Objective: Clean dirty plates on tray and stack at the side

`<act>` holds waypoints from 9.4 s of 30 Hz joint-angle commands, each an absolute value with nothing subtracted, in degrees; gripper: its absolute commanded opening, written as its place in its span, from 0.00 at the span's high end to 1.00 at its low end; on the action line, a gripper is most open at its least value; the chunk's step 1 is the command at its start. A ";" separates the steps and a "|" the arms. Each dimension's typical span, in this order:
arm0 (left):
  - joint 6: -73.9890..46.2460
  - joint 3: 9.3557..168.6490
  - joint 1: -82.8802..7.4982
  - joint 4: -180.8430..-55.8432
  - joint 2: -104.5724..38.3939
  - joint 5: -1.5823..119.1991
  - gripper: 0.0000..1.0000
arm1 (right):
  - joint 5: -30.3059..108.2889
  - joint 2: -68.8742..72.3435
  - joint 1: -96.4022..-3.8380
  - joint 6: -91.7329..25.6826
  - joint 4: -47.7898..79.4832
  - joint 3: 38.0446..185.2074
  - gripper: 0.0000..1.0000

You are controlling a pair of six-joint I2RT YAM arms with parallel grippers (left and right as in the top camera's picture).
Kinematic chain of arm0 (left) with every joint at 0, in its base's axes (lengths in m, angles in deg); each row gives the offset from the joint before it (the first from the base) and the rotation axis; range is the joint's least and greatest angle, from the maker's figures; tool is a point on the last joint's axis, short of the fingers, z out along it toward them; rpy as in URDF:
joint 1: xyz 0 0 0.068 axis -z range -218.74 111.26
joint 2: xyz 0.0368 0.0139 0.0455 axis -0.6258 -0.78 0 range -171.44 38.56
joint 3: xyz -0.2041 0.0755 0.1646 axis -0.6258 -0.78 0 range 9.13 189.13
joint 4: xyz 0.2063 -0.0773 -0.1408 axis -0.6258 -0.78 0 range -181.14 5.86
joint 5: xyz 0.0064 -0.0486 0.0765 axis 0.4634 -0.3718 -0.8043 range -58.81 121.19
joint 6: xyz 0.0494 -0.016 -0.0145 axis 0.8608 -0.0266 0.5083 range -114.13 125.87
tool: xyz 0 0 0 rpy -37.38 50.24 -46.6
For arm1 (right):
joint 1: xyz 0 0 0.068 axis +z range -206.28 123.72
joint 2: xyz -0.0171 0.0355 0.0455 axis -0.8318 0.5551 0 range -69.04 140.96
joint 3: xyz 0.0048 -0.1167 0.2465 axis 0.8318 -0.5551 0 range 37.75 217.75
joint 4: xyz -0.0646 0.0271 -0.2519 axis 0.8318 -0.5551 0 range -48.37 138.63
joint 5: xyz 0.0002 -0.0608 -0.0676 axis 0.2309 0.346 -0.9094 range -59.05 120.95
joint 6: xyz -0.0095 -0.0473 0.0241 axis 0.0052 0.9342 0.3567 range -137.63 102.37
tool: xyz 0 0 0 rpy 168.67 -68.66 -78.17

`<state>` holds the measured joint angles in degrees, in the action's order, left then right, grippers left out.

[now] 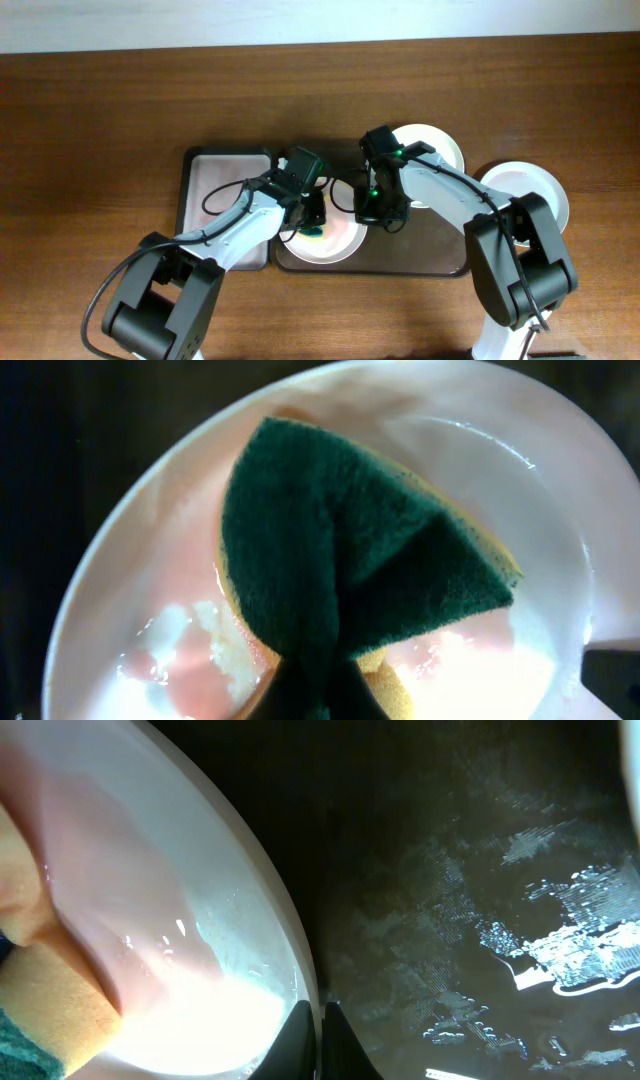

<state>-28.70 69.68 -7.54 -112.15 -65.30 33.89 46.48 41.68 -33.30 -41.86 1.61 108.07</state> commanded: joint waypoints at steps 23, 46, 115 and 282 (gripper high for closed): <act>-9.21 65.86 -29.55 -120.58 -49.97 36.56 1.00 | 46.96 40.50 -33.43 -38.90 2.98 108.21 0.96; -6.04 50.64 -38.90 -110.03 -47.55 41.98 0.43 | -25.41 20.32 -12.84 -33.77 -4.51 113.10 0.96; -0.68 62.14 -35.36 -113.76 -60.42 38.26 0.52 | -21.98 17.77 -12.03 -36.11 -2.15 113.10 0.96; -0.44 68.33 -35.52 -112.26 -49.78 35.86 1.00 | 46.96 44.76 -49.17 -27.52 -0.40 108.40 0.90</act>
<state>-0.96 66.90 -35.67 -112.61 -54.76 37.17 48.14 43.80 -49.65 -27.71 -0.16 109.52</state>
